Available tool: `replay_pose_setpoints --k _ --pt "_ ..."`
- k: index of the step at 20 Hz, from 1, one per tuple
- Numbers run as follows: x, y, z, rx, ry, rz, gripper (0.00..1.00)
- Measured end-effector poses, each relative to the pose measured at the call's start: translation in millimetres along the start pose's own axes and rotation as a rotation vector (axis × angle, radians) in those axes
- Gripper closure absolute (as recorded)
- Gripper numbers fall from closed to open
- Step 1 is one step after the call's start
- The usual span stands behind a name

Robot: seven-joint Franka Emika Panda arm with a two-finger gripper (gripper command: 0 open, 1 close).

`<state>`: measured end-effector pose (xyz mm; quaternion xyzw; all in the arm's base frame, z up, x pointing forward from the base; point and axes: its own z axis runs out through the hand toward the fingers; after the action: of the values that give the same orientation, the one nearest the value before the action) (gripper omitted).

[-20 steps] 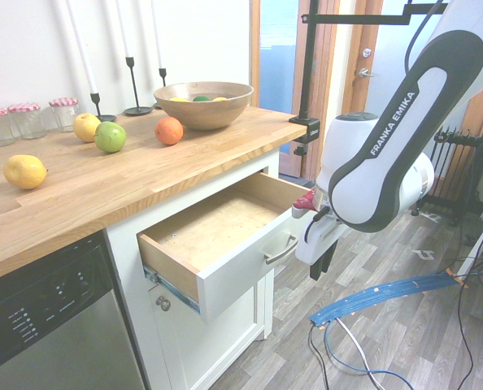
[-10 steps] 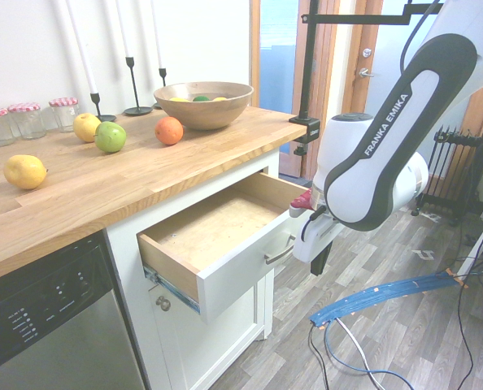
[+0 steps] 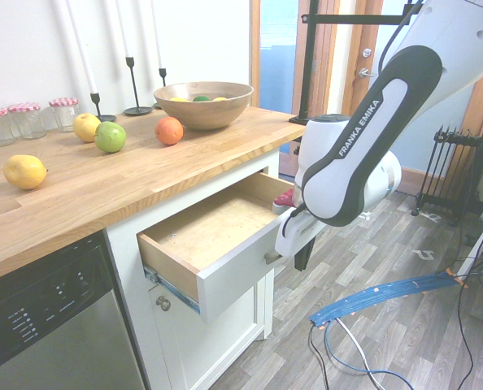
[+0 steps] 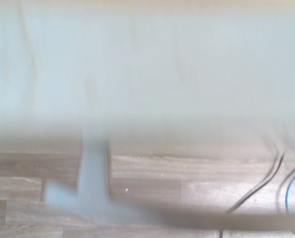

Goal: Close the drawer

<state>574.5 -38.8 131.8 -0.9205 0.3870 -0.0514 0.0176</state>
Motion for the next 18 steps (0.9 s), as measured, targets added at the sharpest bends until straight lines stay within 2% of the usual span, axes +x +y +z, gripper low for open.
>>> replay_pose_setpoints --k 7,18 --pt "16.5 -25.2 13.8 -0.010 -0.019 -0.014 1.00" --pt "49.1 -61.6 3.4 -0.003 -0.015 -0.013 1.00"
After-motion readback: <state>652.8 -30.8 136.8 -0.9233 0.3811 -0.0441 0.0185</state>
